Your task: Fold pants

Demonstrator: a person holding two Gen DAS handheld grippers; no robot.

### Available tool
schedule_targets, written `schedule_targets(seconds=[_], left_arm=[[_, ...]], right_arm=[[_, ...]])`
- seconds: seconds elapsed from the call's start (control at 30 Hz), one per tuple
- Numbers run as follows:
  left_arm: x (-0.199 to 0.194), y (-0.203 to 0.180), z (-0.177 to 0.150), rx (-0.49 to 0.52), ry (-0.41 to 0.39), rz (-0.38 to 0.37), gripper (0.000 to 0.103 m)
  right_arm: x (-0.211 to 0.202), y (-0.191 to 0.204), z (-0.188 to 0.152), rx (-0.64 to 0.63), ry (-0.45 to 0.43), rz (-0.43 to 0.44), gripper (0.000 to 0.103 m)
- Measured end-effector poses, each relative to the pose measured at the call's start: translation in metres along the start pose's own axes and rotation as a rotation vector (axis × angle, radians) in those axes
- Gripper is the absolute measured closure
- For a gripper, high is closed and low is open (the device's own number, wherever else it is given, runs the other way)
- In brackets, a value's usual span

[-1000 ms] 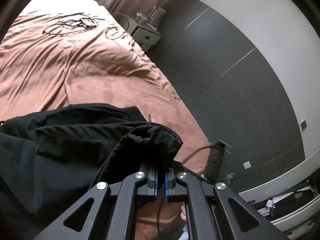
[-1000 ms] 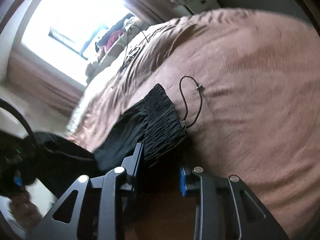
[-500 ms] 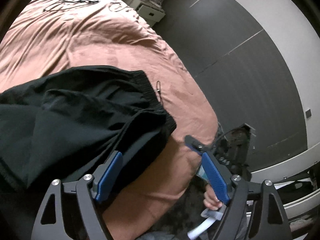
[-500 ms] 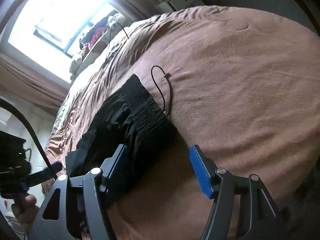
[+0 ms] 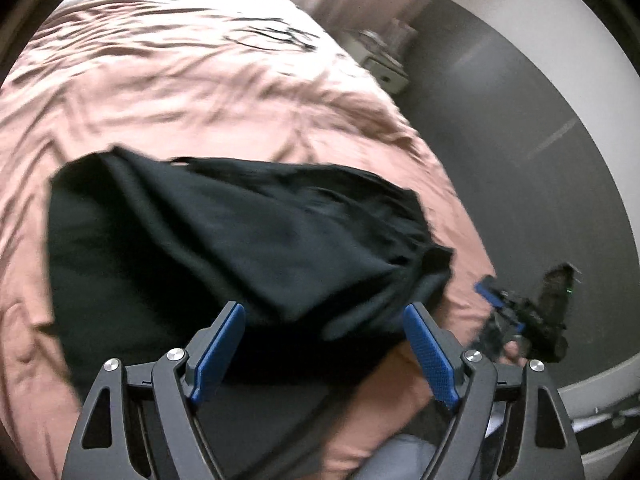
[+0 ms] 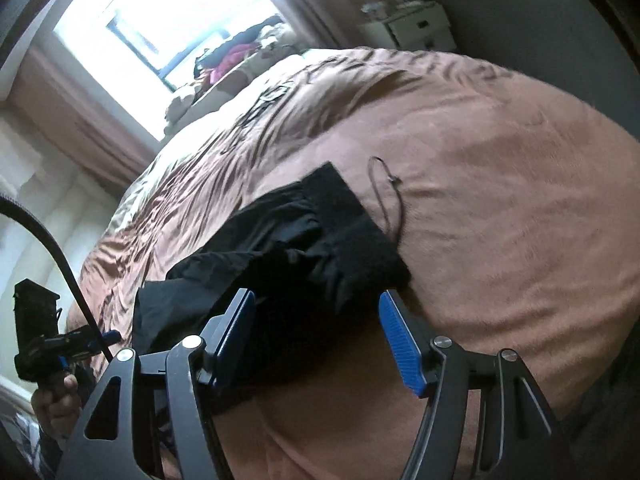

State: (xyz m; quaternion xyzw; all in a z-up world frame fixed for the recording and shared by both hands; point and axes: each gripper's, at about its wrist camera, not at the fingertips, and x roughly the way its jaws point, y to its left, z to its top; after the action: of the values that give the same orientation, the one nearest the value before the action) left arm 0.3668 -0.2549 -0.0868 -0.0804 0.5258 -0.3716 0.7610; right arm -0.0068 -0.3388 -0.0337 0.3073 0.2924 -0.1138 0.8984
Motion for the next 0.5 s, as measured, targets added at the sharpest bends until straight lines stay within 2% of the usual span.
schedule_targets(seconds=[0.2,0.5], left_arm=[[-0.022,0.055,0.000,-0.074,-0.049,0.060,0.020],[-0.035,0.116,-0.003,-0.172,-0.106,0.085,0.020]], right_arm=[[0.014,0.031,0.009,-0.119,0.041,-0.032,0.040],[0.037,0.071,0.023,-0.269,0.098,-0.075,0.040]])
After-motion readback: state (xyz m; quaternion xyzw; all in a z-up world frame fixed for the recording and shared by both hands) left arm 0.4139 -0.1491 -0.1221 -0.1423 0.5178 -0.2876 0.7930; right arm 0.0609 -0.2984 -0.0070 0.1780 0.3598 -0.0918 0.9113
